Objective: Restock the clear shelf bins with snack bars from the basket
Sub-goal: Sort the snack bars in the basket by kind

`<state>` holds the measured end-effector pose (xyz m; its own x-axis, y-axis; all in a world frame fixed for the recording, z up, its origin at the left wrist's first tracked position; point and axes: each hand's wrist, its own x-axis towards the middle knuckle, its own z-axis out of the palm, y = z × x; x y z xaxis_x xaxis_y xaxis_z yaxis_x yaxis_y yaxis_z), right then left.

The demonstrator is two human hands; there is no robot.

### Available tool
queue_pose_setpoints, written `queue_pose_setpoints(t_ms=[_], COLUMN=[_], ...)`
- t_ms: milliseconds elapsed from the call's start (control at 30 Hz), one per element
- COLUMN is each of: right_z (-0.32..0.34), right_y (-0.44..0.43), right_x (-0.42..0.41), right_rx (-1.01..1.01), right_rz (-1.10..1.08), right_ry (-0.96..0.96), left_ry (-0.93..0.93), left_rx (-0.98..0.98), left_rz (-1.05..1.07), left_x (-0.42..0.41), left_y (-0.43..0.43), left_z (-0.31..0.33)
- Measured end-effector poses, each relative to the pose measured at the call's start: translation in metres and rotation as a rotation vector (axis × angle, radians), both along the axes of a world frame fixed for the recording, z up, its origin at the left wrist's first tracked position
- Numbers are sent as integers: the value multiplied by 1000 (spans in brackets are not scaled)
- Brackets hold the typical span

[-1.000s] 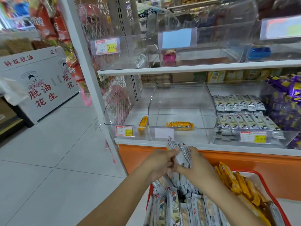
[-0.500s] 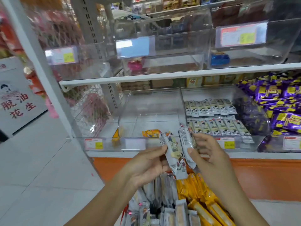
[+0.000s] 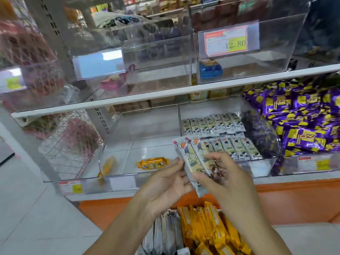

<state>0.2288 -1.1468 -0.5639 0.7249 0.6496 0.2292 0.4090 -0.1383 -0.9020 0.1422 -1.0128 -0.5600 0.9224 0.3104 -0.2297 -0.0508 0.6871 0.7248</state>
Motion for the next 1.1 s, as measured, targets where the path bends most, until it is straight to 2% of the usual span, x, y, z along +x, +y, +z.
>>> queue_pose_setpoints(t_ms=[100, 167, 200, 267, 333, 400, 467, 600, 700, 767, 933, 1000, 1100], right_z=[3, 6, 8, 11, 14, 17, 16, 0, -17, -23, -21, -15, 1], right_y=[3, 6, 8, 14, 23, 38, 58, 93, 105, 108, 106, 101, 92], right_x=[2, 8, 14, 32, 53, 71, 82, 84, 74, 67, 66, 63, 49], right_rx=[-75, -52, -49, -92, -244, -431, -563, -671, -608, -559, -580, -575, -477], right_rz=[-47, -84, -97, -125, -143, -117, -58, -16, -34, -33, 55, 30, -44], right_ry=[-146, -183, -176, -177, -220, -264, -268, -248, -203, -212, -226, -250, -371], left_ry=[-70, -69, -28, 134, 287, 400, 525, 533, 483, 446, 397, 384, 387], left_rx=[0, 105, 214, 575, 910, 1067, 1153, 1167, 1138, 1069, 839, 839, 948], left_rz=[-82, -123, -96, 108, 333, 367, 284, 176, 155, 129, 165, 165, 171], left_x=[10, 16, 19, 25, 29, 33, 37, 40, 36, 32, 20, 7, -24], left_y=[4, 6, 8, 17, 27, 36, 41, 37, 39, 40, 41, 43, 50], left_z=[4, 12, 17, 22, 24, 20, 9, -4, -5, -4, 4, 8, 11])
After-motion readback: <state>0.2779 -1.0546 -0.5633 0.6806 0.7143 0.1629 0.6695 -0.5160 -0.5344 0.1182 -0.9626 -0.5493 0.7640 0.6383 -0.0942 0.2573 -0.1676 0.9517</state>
